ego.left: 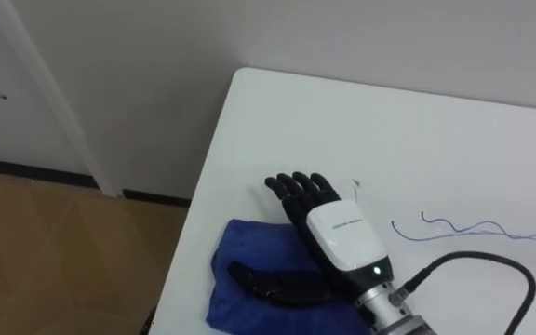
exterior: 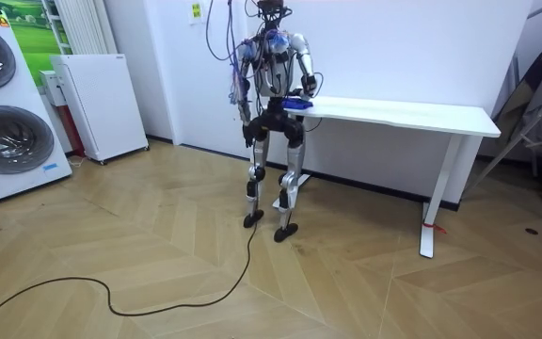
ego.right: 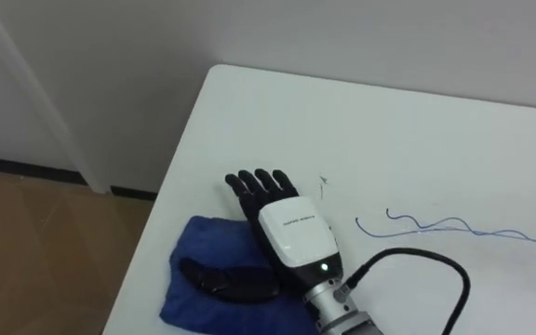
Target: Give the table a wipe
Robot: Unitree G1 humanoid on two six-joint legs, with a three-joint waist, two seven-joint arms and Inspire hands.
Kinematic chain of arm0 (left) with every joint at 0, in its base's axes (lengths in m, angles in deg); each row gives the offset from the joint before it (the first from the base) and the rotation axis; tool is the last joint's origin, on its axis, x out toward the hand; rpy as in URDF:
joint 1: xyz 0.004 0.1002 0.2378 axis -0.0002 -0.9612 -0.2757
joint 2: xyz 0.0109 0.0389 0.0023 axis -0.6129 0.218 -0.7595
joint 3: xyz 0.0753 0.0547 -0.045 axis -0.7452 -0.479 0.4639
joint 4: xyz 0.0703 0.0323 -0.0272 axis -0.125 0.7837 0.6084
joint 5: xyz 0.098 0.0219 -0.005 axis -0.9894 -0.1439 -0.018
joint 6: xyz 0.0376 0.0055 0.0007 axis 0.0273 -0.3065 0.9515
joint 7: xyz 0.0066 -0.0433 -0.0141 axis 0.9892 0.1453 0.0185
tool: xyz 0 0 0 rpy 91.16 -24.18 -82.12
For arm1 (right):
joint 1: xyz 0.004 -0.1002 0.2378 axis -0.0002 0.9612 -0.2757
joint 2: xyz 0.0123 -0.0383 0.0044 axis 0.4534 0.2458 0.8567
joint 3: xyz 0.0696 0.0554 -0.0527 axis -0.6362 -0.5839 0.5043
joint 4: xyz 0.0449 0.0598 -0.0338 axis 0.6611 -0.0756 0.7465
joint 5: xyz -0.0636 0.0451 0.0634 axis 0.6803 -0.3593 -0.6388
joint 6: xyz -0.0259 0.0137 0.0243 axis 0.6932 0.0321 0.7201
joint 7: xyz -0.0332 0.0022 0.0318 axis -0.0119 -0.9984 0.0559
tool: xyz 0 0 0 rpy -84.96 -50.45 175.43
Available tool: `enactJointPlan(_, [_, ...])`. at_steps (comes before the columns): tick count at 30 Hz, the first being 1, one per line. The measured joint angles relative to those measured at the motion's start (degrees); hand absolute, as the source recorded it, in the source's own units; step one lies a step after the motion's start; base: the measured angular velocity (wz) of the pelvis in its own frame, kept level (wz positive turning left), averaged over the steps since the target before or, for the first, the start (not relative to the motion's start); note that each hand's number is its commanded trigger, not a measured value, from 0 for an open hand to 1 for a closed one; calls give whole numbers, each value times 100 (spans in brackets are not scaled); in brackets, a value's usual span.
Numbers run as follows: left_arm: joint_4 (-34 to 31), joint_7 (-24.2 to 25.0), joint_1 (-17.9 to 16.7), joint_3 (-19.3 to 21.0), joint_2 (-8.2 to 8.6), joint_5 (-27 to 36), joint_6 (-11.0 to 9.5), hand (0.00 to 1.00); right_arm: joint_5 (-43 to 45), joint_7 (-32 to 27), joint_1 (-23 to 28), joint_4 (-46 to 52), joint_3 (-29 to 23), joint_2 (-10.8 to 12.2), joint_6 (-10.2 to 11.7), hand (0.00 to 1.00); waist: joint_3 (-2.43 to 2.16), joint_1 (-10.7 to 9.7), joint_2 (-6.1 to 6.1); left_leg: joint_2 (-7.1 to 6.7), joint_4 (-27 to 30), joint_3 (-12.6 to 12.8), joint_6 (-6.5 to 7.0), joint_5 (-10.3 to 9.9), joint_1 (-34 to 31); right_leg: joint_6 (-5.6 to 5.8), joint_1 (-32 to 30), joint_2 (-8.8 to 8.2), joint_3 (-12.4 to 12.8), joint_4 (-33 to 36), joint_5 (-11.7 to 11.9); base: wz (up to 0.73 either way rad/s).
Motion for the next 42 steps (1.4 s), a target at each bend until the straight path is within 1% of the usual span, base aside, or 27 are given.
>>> enactJointPlan(1, [17, -11, 16, -65, -6, 1, -16, 0, 39, -81, -2, -42, 0, 2, 58, 0, 19, -1, 32, 29, -2, -235, 1, 0, 35, -1, -70, 25, -3, 173, -1, -11])
enactJointPlan(2, [40, -15, 31, -78, 0, -1, -32, 0, 41, -112, -5, -67, -1, 1, 95, 0, 35, 1, 58, 53, -3, -388, 2, 1, 62, -3, -121, 44, -3, 299, -3, -24])
enactJointPlan(3, [75, -27, 33, -79, 2, -1, -59, 0, 49, -157, -7, -102, 0, 11, 178, 0, 58, 11, 111, 132, 0, -751, 1, 1, 102, -40, -271, 103, 28, 499, -33, -35])
enactJointPlan(4, [131, -47, 32, -57, -48, -3, -87, 0, 62, -209, -17, -104, 3, 48, 281, 0, 56, 11, 68, 149, 27, -916, -7, -4, 54, -111, -264, 237, 344, 24, 38, -39])
enactJointPlan(5, [217, -68, 34, -34, -32, -6, -80, 0, 110, -317, -43, -105, 31, 10, 330, 0, 12, -25, 20, 111, 46, -773, -63, -43, -32, -185, -142, 240, 208, -201, 146, -21])
enactJointPlan(6, [230, -65, 33, -38, -17, -12, -80, 0, 137, -373, -38, -106, 36, 21, 326, 0, 36, -102, 54, 121, 33, -646, -84, -54, -46, -187, -120, 226, 177, -201, 154, 23])
enactJointPlan(7, [249, -60, 38, -61, 20, -4, -82, 0, 202, -500, 35, -112, 29, -52, 309, 0, 40, -248, 85, 121, 13, -270, -97, -35, -48, -185, -58, 205, 213, -209, 153, 57])
enactJointPlan(8, [269, -52, 123, -111, 37, 6, -82, 0, 209, -523, 84, -114, 21, -138, 305, 0, 22, -277, 108, 130, -52, -63, -68, 62, 30, -175, -68, 237, 294, -128, 144, 59])
enactJointPlan(9, [290, -54, 191, -161, 32, 3, -82, 0, 206, -522, 80, -114, 10, -160, 307, 0, 46, -254, 139, 168, -120, -120, -43, 114, 106, -172, -193, 257, 282, 103, 110, 15])
enactJointPlan(10, [328, -67, 278, -205, -19, -16, -118, 0, 202, -509, 58, -132, -24, -137, 333, 0, 60, -111, 201, 351, -185, -590, -34, 146, 151, -224, -614, 452, 471, 339, -43, -64])
enactJointPlan(11, [383, -99, 243, -116, -91, -27, -178, 0, 210, -496, -158, -171, 76, -16, 442, 0, 57, -22, 161, 456, -152, -822, -86, 109, 119, -566, -1049, 699, 785, -119, 418, -79])
enactJointPlan(12, [509, -99, 241, -40, -100, -24, -176, 0, 210, -513, -248, -171, 145, -14, 471, 0, 12, -47, 183, 539, -127, -783, -195, 63, 89, -652, -1065, 746, 644, -89, 677, -51])
enactJointPlan(13, [721, -48, 224, -15, -93, -10, -175, 0, 210, -558, -239, -161, 171, 8, 515, 0, 1, -201, 199, 544, -85, -442, -283, 52, 79, -655, -950, 752, 558, -112, 723, 18])
enactJointPlan(14, [795, 6, 291, -17, -30, 2, -177, 0, 229, -573, -219, -184, 150, -22, 508, 0, 9, -263, 218, 515, -121, -148, -295, 52, 77, -655, -866, 744, 567, -117, 723, 35])
enactJointPlan(15, [786, 42, 339, -21, -13, 1, -193, 0, 227, -570, -220, -195, 143, -50, 496, 0, 21, -266, 212, 513, -197, -75, -298, 64, 35, -654, -842, 738, 636, -119, 722, 48])
enactJointPlan(16, [765, 75, 432, -49, -9, 1, -227, 0, 226, -569, -219, -220, 123, -93, 482, 0, 33, -274, 189, 500, -280, 166, -228, 92, -105, -641, -806, 740, 784, -126, 714, 56])
enactJointPlan(17, [768, 73, 478, -76, -35, 1, -230, 0, 213, -545, -183, -276, 116, -136, 498, 0, 0, -271, 123, 469, -219, 320, -187, 140, -90, -607, -786, 728, 827, -122, 697, 52])
enactJointPlan(18, [768, 68, 490, -77, -43, 1, -230, 0, 204, -522, -138, -279, 117, -118, 515, 0, -17, -258, 78, 441, -212, 329, -183, 150, -73, -575, -765, 716, 829, -128, 676, 21])
enactJointPlan(19, [777, 55, 496, -78, -41, 2, -229, 0, 203, -491, -106, -299, 143, -111, 568, 0, -40, -147, 27, 407, -177, 358, -182, 150, -49, -553, -721, 705, 796, -145, 662, -6])
enactJointPlan(20, [797, 65, 437, -93, -33, 1, -227, 0, 201, -485, -94, -314, 163, -117, 623, 0, -30, -131, 21, 380, -169, 376, -181, 150, -27, -553, -669, 697, 773, -148, 662, -9])
enactJointPlan(22, [848, 74, 423, -96, -33, 2, -218, 0, 185, -465, -52, -329, 165, -127, 637, 0, -26, -131, 14, 322, -161, 386, -150, 168, -31, -532, -665, 636, 719, -147, 649, 0])
enactJointPlan(24, [895, 74, 428, -89, -42, 4, -218, 0, 177, -426, -47, -399, 169, -129, 636, 0, -4, -113, 20, 269, -160, 432, -110, 187, -39, -503, -677, 587, 723, -153, 624, -6])
enactJointPlan(26, [901, 85, 429, -74, -43, 3, -217, 0, 185, -401, 65, -412, 164, -133, 636, 0, 1, -106, 35, 229, -173, 432, -85, 199, -41, -459, -685, 561, 770, -120, 586, 2])
enactJointPlan(28, [903, 88, 430, -60, -44, 2, -216, 0, 187, -401, 104, -478, 165, -124, 677, 0, 2, -102, 28, 211, -156, 434, -74, 194, -40, -445, -685, 554, 797, -118, 576, 0])
enactJointPlan(34, [904, 81, 422, -59, -43, 3, -195, 0, 221, -401, 175, -596, 165, -129, 670, 0, -13, -86, -7, 204, -137, 433, -58, 202, -65, -441, -689, 550, 784, -127, 616, 0])
enactJointPlan(42, [896, 83, 433, -58, -43, 0, -195, 0, 250, -401, 175, -594, 164, -123, 673, 0, -21, -76, -1, 204, -147, 496, -58, 202, -96, -441, -687, 545, 792, -212, 613, 0])
